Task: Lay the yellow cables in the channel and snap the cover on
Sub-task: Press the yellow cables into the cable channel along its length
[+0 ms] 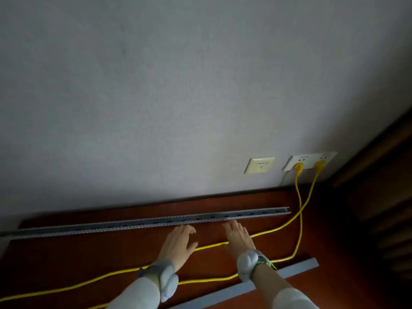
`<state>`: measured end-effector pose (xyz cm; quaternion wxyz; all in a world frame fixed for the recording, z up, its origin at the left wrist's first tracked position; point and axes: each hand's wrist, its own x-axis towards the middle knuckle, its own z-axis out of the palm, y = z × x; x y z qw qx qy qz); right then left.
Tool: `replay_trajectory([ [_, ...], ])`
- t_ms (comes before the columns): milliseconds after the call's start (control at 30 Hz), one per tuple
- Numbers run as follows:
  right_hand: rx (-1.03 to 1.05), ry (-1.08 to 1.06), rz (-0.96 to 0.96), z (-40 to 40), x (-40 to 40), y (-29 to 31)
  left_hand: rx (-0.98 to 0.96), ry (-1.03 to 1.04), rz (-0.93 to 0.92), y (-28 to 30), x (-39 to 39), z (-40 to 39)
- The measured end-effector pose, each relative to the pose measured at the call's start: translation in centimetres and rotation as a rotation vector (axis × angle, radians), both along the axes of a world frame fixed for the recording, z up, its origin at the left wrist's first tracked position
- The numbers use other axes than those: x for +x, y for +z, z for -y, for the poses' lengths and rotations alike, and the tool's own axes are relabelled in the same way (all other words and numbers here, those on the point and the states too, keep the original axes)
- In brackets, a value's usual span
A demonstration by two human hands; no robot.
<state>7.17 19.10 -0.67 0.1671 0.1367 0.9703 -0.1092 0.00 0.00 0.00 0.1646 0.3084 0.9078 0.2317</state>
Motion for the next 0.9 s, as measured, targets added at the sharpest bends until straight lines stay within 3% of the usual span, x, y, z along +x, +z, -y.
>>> replay_trajectory([
  [200,0.089,0.029,-0.041,-0.8,-1.0,-3.6,-0.211,-0.008,0.034,-4.1,-0.2,-1.5],
  [367,0.239,0.282,-0.123,-1.6,-1.3,-3.5,-0.266,-0.040,-0.085,-4.9,-0.5,-1.8],
  [500,0.260,0.370,-0.305,-3.3,-2.0,-2.4,-0.124,0.051,-0.051,-4.3,-2.3,-0.9],
  [733,0.166,0.161,-0.488,-6.2,-4.3,1.4,0.269,0.071,0.023,-1.3,-8.2,-1.6],
  [900,0.104,0.060,-0.463,-6.8,-5.0,0.7,0.206,0.085,0.020,-1.8,-9.6,-3.2],
])
